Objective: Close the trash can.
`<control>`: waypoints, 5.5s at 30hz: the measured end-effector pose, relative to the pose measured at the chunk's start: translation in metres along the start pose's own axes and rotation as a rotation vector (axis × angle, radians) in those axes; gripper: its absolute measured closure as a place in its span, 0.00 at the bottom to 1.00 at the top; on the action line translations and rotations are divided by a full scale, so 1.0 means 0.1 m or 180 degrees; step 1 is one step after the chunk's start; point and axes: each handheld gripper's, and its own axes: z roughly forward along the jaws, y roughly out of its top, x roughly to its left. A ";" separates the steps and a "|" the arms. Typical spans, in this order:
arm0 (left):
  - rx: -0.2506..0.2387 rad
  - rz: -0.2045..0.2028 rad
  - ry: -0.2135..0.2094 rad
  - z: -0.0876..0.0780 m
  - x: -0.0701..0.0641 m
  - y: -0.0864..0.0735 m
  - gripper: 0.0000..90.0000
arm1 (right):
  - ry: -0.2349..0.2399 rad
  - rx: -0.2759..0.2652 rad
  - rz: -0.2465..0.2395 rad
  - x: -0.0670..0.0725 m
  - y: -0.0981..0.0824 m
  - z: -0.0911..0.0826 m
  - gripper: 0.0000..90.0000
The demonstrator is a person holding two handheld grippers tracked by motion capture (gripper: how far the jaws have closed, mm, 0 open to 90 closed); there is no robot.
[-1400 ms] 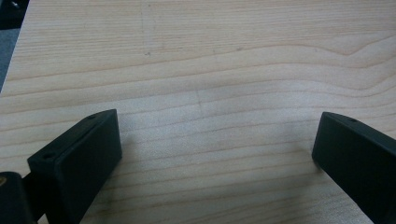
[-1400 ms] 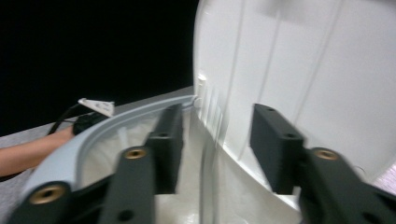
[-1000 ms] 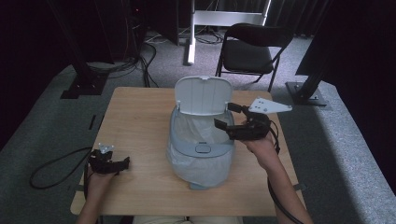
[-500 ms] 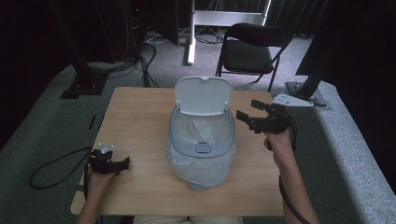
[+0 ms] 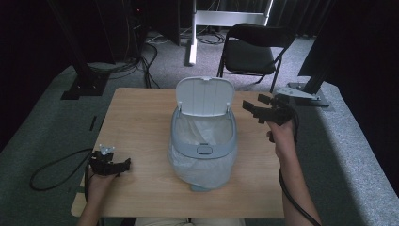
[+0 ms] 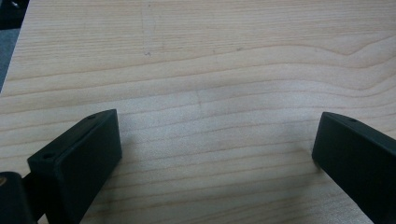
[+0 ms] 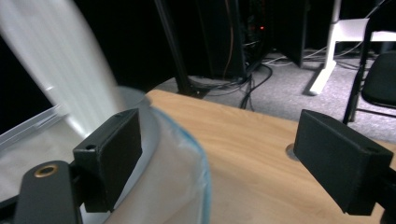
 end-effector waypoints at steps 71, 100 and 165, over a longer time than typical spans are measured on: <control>0.0002 -0.0017 0.0013 -0.01 -0.01 -0.01 0.02 | 0.0774 0.0474 -0.0943 1.07 -0.20 0.17 0.14; -0.0004 -0.0039 0.0030 0.01 -0.02 0.00 0.02 | 0.0576 0.0238 -0.1049 1.18 -0.38 0.10 0.14; -0.0002 -0.0040 0.0027 0.01 -0.02 0.01 0.02 | -0.0384 -0.0019 -0.0591 0.24 -0.92 -0.46 0.14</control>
